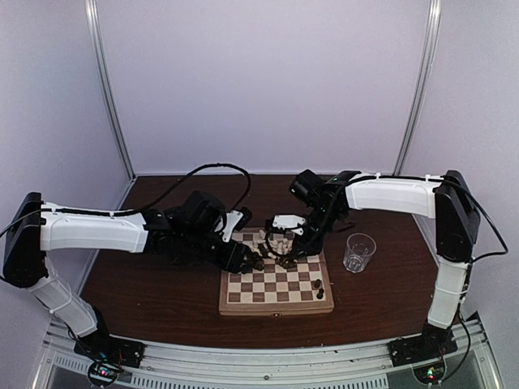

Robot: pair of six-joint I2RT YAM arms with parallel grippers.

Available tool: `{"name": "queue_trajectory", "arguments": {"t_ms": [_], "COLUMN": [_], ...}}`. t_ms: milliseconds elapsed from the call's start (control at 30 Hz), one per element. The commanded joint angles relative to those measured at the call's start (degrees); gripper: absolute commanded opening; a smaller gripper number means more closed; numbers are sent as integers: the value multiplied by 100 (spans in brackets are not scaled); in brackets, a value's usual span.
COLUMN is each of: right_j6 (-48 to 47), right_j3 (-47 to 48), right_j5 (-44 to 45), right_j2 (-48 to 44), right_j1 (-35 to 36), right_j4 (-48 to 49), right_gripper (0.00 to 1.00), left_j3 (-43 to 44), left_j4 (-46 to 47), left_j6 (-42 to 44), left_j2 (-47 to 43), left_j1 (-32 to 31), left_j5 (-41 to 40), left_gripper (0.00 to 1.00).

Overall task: Set up the chess pieces on the board
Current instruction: Move the knight on the chessboard.

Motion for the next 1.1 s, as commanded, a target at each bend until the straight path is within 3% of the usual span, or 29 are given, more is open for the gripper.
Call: {"name": "queue_trajectory", "arguments": {"t_ms": [0,533,1067], "right_j6": [53,273,225], "right_j3": [173,541,203], "right_j5": [-93,41,315], "right_j2": [146,581,89], "right_j1": [55,101,92], "right_j4": [-164,-233,-180], "right_gripper": [26,19,2], "left_j3": [-63,-112,-57], "left_j4": [268,191,194], "left_j6": [-14,12,47], "left_j2": [-159,-274,-226], "left_j1": [10,10,10], "left_j5": [-75,-141,-133], "left_gripper": [54,54,55]}}
